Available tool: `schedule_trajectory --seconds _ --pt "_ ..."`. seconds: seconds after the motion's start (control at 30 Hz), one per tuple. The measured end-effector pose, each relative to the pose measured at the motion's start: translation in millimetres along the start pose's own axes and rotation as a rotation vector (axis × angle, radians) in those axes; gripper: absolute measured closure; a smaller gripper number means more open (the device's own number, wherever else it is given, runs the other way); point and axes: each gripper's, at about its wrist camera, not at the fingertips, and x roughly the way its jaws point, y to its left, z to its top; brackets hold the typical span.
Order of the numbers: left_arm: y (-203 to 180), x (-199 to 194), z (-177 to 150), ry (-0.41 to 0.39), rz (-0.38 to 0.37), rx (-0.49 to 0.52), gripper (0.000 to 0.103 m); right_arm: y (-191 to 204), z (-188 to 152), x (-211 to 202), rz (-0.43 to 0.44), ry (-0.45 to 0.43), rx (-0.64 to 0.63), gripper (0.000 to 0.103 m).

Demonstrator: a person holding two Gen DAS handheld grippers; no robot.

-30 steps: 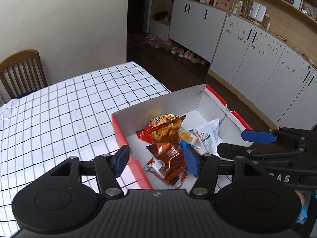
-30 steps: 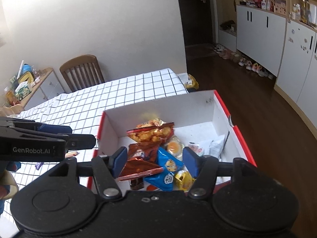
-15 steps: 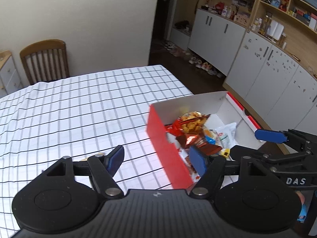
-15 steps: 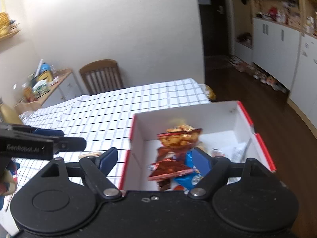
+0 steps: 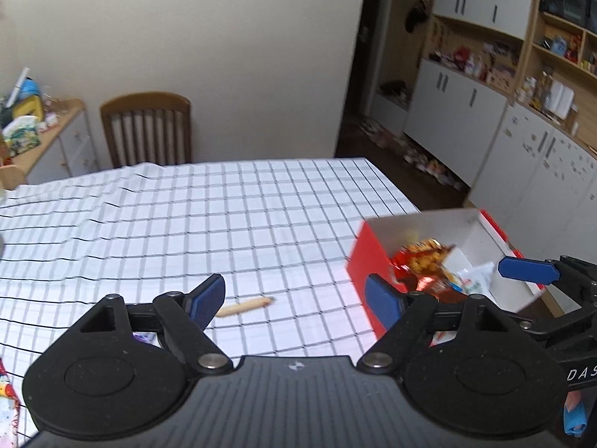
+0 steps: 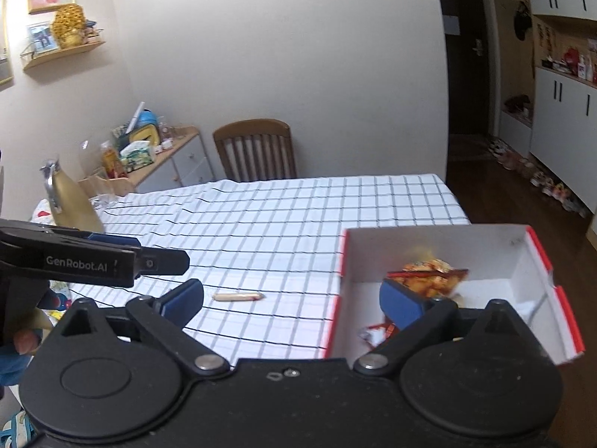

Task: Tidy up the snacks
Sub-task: 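Move both open grippers away from the box toward the remaining snacks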

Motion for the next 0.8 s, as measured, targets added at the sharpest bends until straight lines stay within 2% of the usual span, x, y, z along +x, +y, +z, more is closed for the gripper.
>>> schedule_trajectory --seconds 0.23,0.5,0.8 --pt "32.7 -9.0 -10.5 -0.007 0.052 -0.023 0.020 24.5 2.9 18.0 0.047 0.017 -0.046 0.000" --pt "78.5 -2.1 -29.9 0.054 0.109 -0.089 0.020 55.6 9.0 47.1 0.113 0.082 -0.121 0.000" --pt "122.8 9.7 -45.4 0.113 0.164 -0.132 0.020 78.8 13.6 86.7 0.140 0.132 -0.228 0.000"
